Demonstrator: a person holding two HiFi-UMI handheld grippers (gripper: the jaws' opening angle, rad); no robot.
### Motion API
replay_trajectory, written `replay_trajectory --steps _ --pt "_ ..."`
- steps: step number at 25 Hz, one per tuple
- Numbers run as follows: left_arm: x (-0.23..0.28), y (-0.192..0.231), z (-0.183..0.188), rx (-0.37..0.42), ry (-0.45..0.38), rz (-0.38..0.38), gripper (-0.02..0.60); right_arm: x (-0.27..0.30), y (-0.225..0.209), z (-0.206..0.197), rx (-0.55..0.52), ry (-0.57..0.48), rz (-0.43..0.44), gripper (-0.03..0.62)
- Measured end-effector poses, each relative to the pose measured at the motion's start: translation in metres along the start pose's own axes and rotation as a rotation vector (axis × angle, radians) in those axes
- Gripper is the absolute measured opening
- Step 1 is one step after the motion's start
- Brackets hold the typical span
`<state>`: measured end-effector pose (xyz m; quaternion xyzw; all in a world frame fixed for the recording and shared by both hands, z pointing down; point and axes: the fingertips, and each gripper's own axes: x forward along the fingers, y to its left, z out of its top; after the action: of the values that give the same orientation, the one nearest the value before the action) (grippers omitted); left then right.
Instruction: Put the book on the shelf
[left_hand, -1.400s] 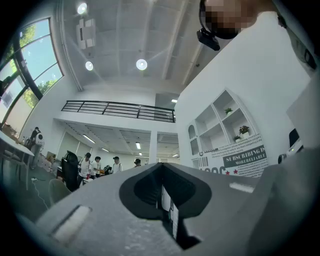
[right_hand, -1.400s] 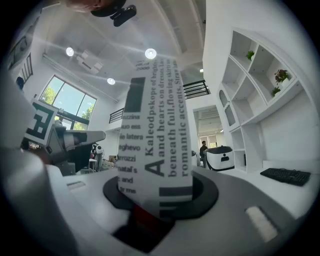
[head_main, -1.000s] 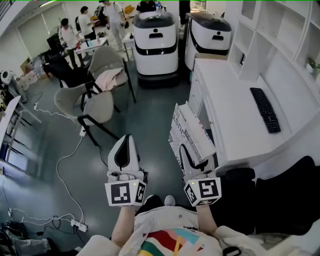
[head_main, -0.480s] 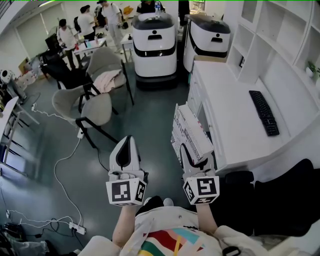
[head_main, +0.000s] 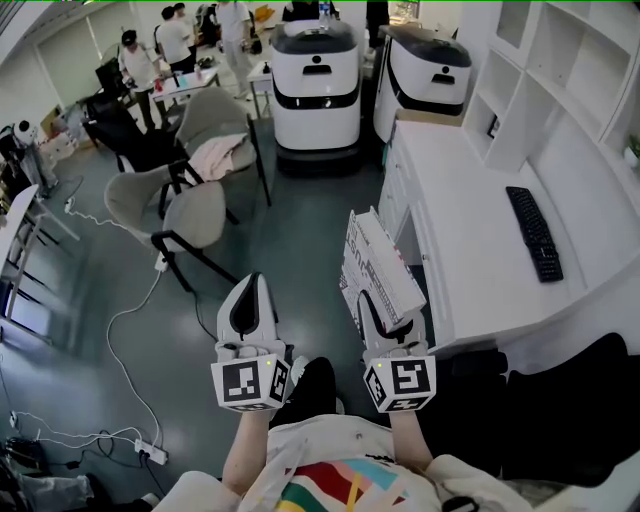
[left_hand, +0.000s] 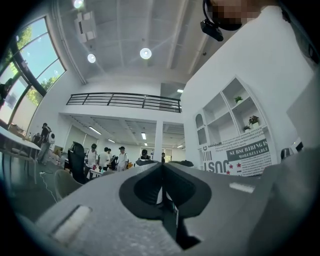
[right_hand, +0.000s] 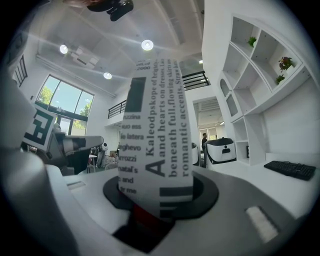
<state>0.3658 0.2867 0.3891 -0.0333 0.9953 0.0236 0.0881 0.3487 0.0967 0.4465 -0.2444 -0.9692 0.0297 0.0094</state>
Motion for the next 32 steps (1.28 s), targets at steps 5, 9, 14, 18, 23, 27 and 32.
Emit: replay_trajectory --steps 5,9,14,18,23,27,32 --pt "0.025 0.003 -0.006 -0.014 0.008 0.001 -0.002 0.020 -0.006 -0.003 -0.022 0.008 0.021 0.153" --pt "0.062 0.011 -0.014 -0.042 -0.005 -0.003 -0.003 0.046 -0.015 0.002 -0.046 -0.010 0.035 0.153" --pt "0.106 0.011 -0.015 -0.014 -0.004 -0.019 -0.002 0.079 -0.040 0.007 -0.045 -0.012 -0.011 0.153" --pt "0.144 0.024 -0.031 -0.041 0.020 -0.048 -0.002 0.114 -0.060 -0.001 -0.053 0.010 -0.043 0.153" --pt "0.206 0.055 -0.040 -0.069 0.026 -0.033 -0.002 0.163 -0.081 0.005 -0.062 0.023 -0.074 0.153" --pt "0.258 0.072 -0.039 -0.063 0.027 -0.051 -0.002 0.207 -0.093 0.018 -0.060 0.024 -0.103 0.153" --pt "0.319 0.088 -0.044 -0.052 0.021 -0.086 -0.002 0.270 -0.106 0.026 -0.077 0.039 -0.127 0.153"
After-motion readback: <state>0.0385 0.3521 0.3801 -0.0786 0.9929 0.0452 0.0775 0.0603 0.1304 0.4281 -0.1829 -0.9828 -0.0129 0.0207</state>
